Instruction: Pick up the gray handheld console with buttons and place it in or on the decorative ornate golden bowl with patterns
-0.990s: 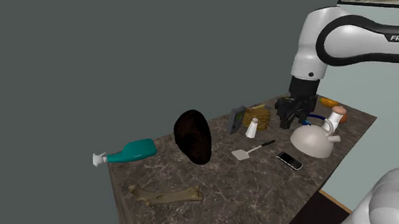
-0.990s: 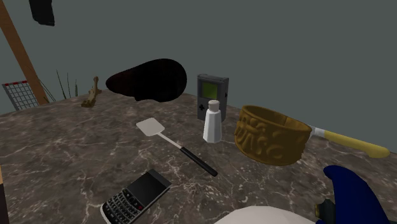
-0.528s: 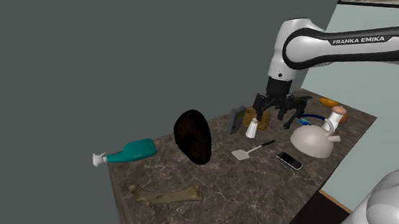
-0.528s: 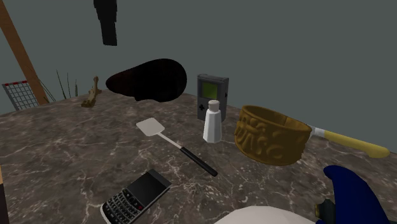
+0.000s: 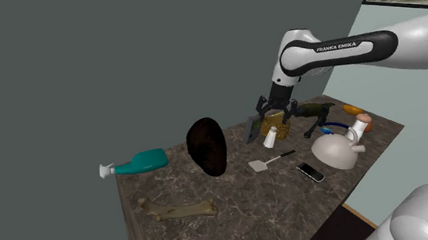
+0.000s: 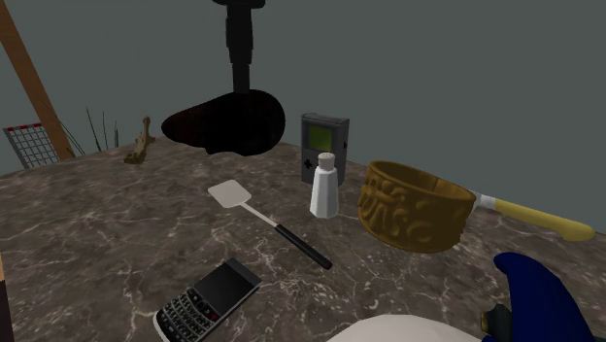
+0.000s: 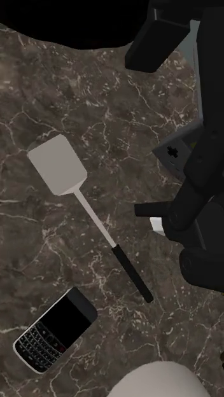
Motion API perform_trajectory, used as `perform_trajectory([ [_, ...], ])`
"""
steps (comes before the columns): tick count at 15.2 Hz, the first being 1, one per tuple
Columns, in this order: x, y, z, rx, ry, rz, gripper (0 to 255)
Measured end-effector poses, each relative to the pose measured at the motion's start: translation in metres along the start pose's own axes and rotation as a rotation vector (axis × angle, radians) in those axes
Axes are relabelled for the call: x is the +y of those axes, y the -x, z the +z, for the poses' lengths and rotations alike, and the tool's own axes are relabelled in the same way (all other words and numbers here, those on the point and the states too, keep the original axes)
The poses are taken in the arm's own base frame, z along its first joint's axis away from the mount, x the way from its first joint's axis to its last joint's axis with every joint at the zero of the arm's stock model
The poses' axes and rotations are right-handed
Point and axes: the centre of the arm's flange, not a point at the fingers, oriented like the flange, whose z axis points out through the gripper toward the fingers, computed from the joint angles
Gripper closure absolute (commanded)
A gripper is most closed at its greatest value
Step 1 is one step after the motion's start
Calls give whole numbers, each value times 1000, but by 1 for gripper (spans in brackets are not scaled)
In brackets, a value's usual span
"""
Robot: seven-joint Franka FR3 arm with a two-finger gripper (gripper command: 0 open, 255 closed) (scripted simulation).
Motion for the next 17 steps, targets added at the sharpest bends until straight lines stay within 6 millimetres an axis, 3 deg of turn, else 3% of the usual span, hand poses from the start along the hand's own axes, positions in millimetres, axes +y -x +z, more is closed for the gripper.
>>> perform_trajectory([
  [6, -5, -74, 16, 28, -21, 176, 0],
  [13, 10, -158, 35, 59, -43, 383, 0],
  [17, 13, -172, 50, 64, -47, 417, 0],
])
